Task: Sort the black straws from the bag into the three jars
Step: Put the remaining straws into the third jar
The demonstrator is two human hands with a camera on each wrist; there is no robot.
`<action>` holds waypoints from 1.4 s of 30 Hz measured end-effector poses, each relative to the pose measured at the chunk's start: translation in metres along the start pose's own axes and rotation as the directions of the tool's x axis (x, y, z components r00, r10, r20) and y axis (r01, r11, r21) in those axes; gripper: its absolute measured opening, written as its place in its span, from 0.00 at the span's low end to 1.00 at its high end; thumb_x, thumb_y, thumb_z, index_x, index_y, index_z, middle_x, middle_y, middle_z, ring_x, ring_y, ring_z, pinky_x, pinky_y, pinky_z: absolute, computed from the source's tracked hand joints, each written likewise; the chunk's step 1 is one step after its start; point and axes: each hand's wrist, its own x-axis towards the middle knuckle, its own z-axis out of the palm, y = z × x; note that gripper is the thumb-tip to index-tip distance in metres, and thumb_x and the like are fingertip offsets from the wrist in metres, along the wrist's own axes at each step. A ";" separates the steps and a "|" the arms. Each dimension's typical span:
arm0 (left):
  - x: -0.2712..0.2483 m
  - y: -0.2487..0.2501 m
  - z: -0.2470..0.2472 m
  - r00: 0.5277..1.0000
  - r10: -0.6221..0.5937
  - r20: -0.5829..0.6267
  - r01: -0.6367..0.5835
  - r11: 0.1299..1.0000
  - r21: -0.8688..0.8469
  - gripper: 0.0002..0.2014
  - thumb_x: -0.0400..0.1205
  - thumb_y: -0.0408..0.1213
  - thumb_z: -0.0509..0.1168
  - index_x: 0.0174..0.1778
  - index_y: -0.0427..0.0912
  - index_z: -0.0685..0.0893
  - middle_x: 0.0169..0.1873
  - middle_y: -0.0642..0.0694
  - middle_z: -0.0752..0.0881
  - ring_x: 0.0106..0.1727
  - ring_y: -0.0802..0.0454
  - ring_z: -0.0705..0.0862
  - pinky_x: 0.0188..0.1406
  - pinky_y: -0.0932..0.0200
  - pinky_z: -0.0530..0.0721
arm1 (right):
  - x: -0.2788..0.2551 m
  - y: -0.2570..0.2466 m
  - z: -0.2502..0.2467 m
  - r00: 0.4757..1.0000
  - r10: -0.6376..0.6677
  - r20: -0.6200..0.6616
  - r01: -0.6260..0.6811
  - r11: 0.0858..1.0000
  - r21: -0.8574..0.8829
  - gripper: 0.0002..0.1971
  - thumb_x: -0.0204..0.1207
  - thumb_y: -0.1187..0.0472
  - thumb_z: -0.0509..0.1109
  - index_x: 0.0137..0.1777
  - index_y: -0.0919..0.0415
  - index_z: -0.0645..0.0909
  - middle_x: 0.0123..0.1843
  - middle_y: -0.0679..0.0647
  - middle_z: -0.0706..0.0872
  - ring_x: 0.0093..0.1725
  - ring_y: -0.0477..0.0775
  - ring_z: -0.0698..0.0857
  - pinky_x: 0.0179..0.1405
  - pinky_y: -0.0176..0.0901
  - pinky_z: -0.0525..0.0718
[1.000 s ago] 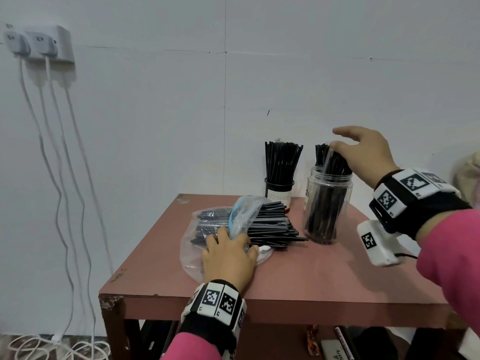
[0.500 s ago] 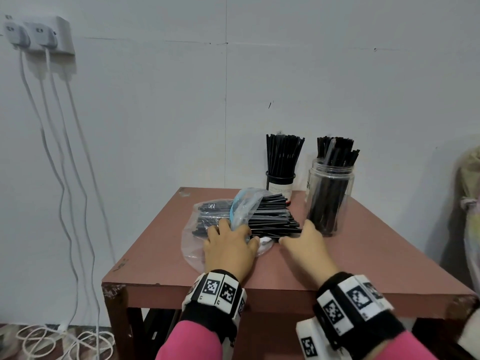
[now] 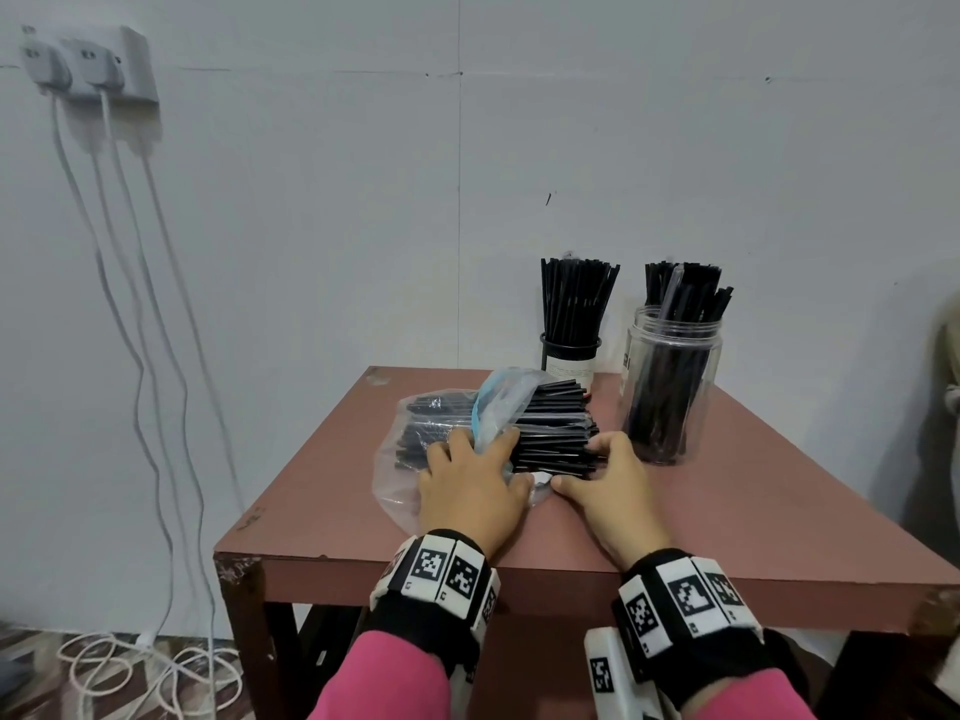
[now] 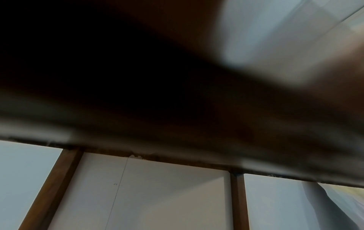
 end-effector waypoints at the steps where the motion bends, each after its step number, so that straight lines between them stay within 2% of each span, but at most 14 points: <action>1: 0.000 0.000 0.000 1.000 0.000 0.002 0.000 1.000 -0.001 0.26 0.82 0.57 0.56 0.78 0.67 0.62 0.69 0.45 0.66 0.69 0.41 0.63 0.68 0.45 0.67 | 0.000 0.000 0.000 1.000 -0.006 0.003 0.006 1.000 -0.002 0.24 0.64 0.64 0.82 0.51 0.50 0.71 0.53 0.50 0.82 0.53 0.55 0.84 0.57 0.56 0.82; 8: 0.000 0.000 0.002 0.999 0.003 -0.046 -0.004 1.000 -0.020 0.25 0.81 0.58 0.58 0.75 0.67 0.65 0.68 0.45 0.67 0.70 0.42 0.63 0.68 0.46 0.67 | 0.002 0.002 0.000 1.000 -0.003 0.014 0.000 0.981 0.193 0.17 0.69 0.69 0.78 0.54 0.53 0.79 0.48 0.54 0.88 0.51 0.53 0.87 0.58 0.50 0.84; 11: 0.000 0.000 0.003 0.997 0.008 -0.070 -0.010 0.999 -0.031 0.23 0.81 0.58 0.59 0.73 0.66 0.67 0.67 0.45 0.67 0.70 0.42 0.64 0.68 0.46 0.68 | 0.000 0.002 -0.003 1.000 -0.017 0.000 0.016 0.954 0.301 0.16 0.70 0.74 0.75 0.55 0.58 0.81 0.46 0.55 0.88 0.45 0.50 0.87 0.42 0.32 0.84; 13: 0.000 -0.001 0.003 0.997 0.011 -0.076 -0.013 1.000 -0.027 0.22 0.81 0.57 0.59 0.72 0.65 0.67 0.67 0.45 0.68 0.69 0.42 0.64 0.68 0.47 0.68 | -0.002 0.000 -0.004 1.000 -0.029 0.000 0.027 0.943 0.332 0.16 0.71 0.75 0.75 0.54 0.57 0.80 0.45 0.55 0.87 0.38 0.45 0.85 0.30 0.27 0.79; 15: 0.000 -0.001 0.003 0.997 0.013 -0.082 -0.015 1.000 -0.026 0.20 0.82 0.57 0.59 0.70 0.64 0.69 0.66 0.45 0.68 0.69 0.42 0.65 0.67 0.47 0.68 | -0.002 0.001 -0.004 0.998 -0.059 0.017 0.050 0.942 0.332 0.18 0.70 0.74 0.76 0.54 0.53 0.81 0.48 0.54 0.87 0.41 0.46 0.85 0.34 0.30 0.81; 17: 0.000 -0.001 0.003 0.996 0.015 -0.085 -0.018 0.999 -0.030 0.18 0.82 0.56 0.59 0.68 0.63 0.71 0.66 0.45 0.68 0.69 0.42 0.64 0.66 0.47 0.67 | -0.002 0.003 -0.003 0.995 -0.087 0.043 0.071 0.952 0.299 0.21 0.69 0.72 0.78 0.55 0.48 0.83 0.51 0.52 0.88 0.50 0.48 0.87 0.50 0.40 0.84; 19: 0.000 0.000 0.003 0.996 0.020 -0.087 -0.023 0.999 -0.031 0.17 0.82 0.56 0.59 0.67 0.63 0.71 0.67 0.45 0.68 0.69 0.42 0.64 0.67 0.47 0.67 | -0.003 0.005 -0.002 0.992 -0.116 0.052 0.097 0.956 0.276 0.21 0.68 0.71 0.78 0.51 0.44 0.85 0.52 0.49 0.89 0.55 0.48 0.87 0.59 0.45 0.84; 21: -0.001 -0.001 0.003 0.996 0.025 -0.081 -0.027 0.999 -0.027 0.19 0.82 0.56 0.59 0.70 0.65 0.70 0.68 0.45 0.67 0.70 0.42 0.63 0.68 0.47 0.66 | -0.004 0.003 -0.002 0.990 -0.134 0.035 0.119 0.954 0.273 0.20 0.68 0.73 0.78 0.48 0.43 0.86 0.51 0.48 0.90 0.55 0.47 0.87 0.59 0.43 0.83; 24: -0.001 -0.001 0.002 0.998 0.038 -0.058 -0.037 0.999 0.004 0.22 0.83 0.56 0.58 0.74 0.70 0.66 0.72 0.45 0.63 0.73 0.41 0.60 0.72 0.45 0.63 | -0.007 -0.002 -0.004 0.990 -0.136 0.034 0.116 0.931 0.347 0.20 0.68 0.78 0.75 0.45 0.49 0.87 0.48 0.51 0.90 0.50 0.45 0.88 0.47 0.29 0.82; 26: -0.001 0.000 0.002 0.998 0.039 -0.057 -0.038 0.999 0.006 0.21 0.83 0.56 0.58 0.73 0.69 0.68 0.73 0.45 0.63 0.73 0.41 0.60 0.72 0.44 0.63 | -0.008 -0.005 -0.005 0.990 -0.131 0.044 0.103 0.913 0.394 0.19 0.68 0.81 0.73 0.45 0.54 0.88 0.47 0.52 0.91 0.47 0.43 0.88 0.43 0.26 0.82; 30: -0.002 0.001 0.001 0.996 0.040 -0.082 -0.041 0.999 -0.007 0.19 0.83 0.55 0.59 0.71 0.63 0.70 0.71 0.46 0.65 0.71 0.42 0.62 0.69 0.46 0.65 | -0.009 -0.006 -0.005 0.993 -0.120 0.006 0.103 0.877 0.470 0.17 0.68 0.82 0.72 0.44 0.57 0.87 0.44 0.49 0.91 0.43 0.39 0.89 0.44 0.29 0.84; 34: -0.003 0.001 0.001 0.995 0.042 -0.091 -0.043 0.999 -0.010 0.18 0.84 0.54 0.59 0.70 0.60 0.71 0.71 0.45 0.66 0.70 0.41 0.63 0.68 0.45 0.66 | -0.010 -0.007 -0.006 0.994 -0.112 -0.021 0.106 0.847 0.521 0.17 0.68 0.83 0.72 0.42 0.58 0.87 0.40 0.48 0.91 0.44 0.43 0.89 0.49 0.37 0.87; 39: -0.003 0.001 0.002 0.995 0.036 -0.088 -0.035 0.999 0.015 0.16 0.85 0.53 0.56 0.69 0.59 0.71 0.70 0.44 0.67 0.70 0.40 0.63 0.66 0.45 0.67 | -0.009 -0.005 -0.005 0.997 -0.072 0.010 0.059 0.884 0.464 0.17 0.67 0.79 0.76 0.46 0.55 0.85 0.47 0.52 0.90 0.49 0.49 0.88 0.54 0.41 0.85; 42: -0.002 0.001 0.004 0.994 0.028 -0.101 -0.027 0.999 0.018 0.15 0.86 0.53 0.54 0.68 0.58 0.70 0.68 0.44 0.68 0.68 0.40 0.64 0.63 0.44 0.69 | -0.005 0.001 -0.003 0.999 -0.019 -0.045 0.034 0.934 0.357 0.19 0.62 0.74 0.82 0.46 0.52 0.83 0.45 0.54 0.87 0.46 0.50 0.86 0.53 0.46 0.84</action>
